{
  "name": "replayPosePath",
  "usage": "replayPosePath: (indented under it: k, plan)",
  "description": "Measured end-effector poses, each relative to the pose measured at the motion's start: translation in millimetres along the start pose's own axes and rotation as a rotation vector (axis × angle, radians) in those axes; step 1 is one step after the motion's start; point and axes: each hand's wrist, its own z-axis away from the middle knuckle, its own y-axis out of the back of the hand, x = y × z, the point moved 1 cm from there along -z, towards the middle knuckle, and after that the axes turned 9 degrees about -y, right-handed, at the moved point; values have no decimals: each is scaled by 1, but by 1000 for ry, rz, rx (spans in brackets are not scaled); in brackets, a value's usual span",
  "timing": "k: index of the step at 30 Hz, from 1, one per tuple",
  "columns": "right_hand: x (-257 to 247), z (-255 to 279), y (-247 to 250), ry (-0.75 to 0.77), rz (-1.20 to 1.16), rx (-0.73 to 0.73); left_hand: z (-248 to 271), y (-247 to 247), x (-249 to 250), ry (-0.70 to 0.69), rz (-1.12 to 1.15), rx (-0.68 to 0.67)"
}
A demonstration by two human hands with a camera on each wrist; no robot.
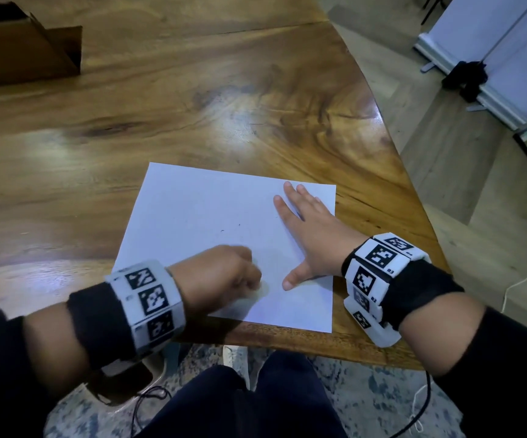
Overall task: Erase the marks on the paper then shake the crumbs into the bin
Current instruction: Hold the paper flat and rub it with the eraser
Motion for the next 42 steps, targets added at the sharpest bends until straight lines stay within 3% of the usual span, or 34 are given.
replayPosePath:
  k: [3, 6, 8, 14, 20, 23, 25, 27, 31, 35, 37, 41, 42]
  plan:
    - [-1, 0, 0, -3, 0, -4, -1, -1, 1, -52, 50, -19]
    - [-2, 1, 1, -6, 1, -6, -16, 22, 1, -29, 55, 134]
    - [-2, 2, 2, -7, -5, -5, -20, 22, -3, -106, 6, 186]
    - [0, 1, 0, -7, -4, -6, 3, -1, -11, -141, -233, -19]
    - [-1, -1, 1, -6, -2, -5, -21, 24, 5, -96, -16, 100]
    - [0, -1, 0, -8, 4, -8, -9, 4, 1, -45, 89, 27]
    - [0, -1, 0, -7, 5, -5, 7, 2, -2, -33, -47, -66]
    - [0, 0, 0, -9, -3, -2, 14, 3, -5, -106, -73, -118]
    - [-1, 1, 1, -8, 2, -7, -5, 25, -9, -125, -63, 59]
    - [-1, 1, 1, -12, 10, 6, -32, 38, -3, -59, -56, 265]
    - [-1, 1, 1, -11, 8, 5, -27, 30, -5, -85, -53, 229]
    - [0, 2, 1, -3, -9, -2, 3, 14, -3, -181, -64, -105]
    - [0, 2, 1, -3, -6, 0, 2, 15, -5, -180, -59, -122]
